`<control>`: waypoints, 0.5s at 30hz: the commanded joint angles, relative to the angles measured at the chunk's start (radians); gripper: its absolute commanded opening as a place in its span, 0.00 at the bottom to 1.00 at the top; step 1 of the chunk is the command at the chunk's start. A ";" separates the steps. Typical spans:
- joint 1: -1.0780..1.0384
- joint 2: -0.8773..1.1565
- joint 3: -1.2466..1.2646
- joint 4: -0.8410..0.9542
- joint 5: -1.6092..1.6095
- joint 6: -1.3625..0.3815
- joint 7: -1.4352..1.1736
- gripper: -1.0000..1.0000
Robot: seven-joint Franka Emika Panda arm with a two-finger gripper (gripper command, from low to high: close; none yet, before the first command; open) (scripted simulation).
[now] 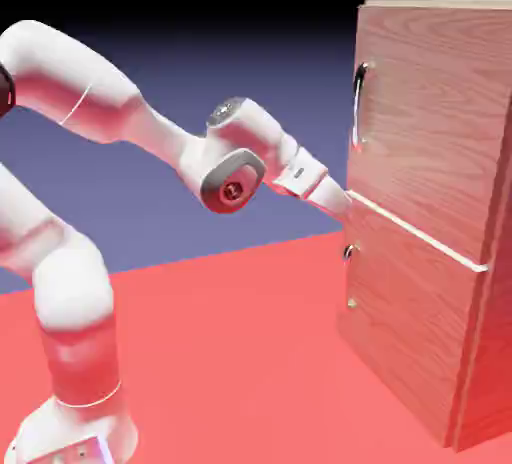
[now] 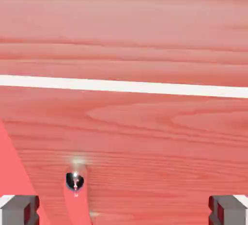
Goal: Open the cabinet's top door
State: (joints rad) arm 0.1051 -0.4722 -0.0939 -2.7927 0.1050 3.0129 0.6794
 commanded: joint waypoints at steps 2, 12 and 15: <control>0.069 0.073 -0.070 0.013 0.078 -0.018 -0.046 0.50; 0.420 0.434 -0.432 0.072 0.482 -0.106 -0.271 0.50; 0.526 0.543 -0.541 0.090 0.604 -0.133 -0.338 0.50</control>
State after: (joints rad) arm 0.6305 0.0706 -0.6347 -2.7031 0.7086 2.8800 0.3415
